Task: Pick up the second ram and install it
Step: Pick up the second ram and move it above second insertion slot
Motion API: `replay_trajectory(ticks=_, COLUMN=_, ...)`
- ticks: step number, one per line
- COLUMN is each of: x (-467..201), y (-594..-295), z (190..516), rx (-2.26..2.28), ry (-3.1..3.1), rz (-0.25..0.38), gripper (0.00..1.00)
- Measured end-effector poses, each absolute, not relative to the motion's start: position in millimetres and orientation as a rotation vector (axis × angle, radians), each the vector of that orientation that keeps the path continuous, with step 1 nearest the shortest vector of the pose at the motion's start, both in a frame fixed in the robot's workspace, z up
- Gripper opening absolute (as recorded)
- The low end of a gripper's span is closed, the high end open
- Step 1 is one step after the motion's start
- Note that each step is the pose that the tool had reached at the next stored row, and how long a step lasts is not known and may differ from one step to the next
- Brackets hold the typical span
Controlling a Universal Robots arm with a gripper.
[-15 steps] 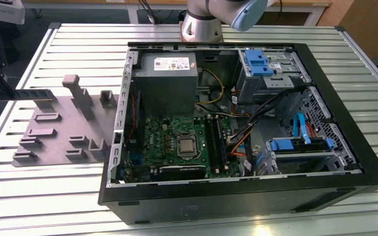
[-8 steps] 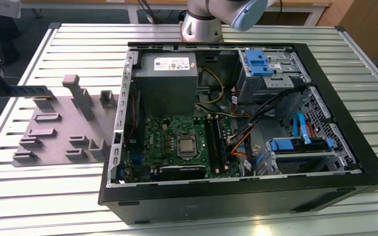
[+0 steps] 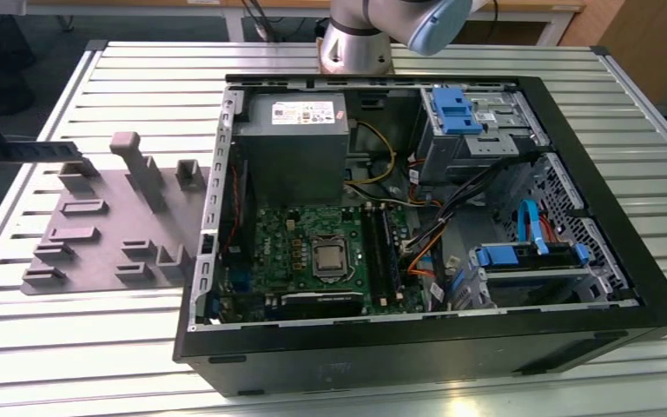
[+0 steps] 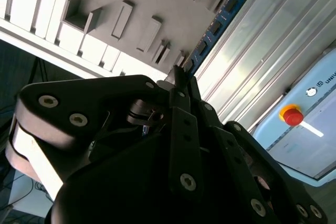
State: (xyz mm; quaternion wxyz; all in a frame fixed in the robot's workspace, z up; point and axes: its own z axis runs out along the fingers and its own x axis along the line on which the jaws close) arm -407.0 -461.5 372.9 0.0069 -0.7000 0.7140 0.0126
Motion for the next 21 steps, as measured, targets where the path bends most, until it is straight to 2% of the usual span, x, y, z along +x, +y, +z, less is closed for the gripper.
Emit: replay_trajectory(ticks=21, x=-407.0, y=-461.5, z=405.8, rx=-2.19, ry=2.233, rz=0.039, gripper=0.14)
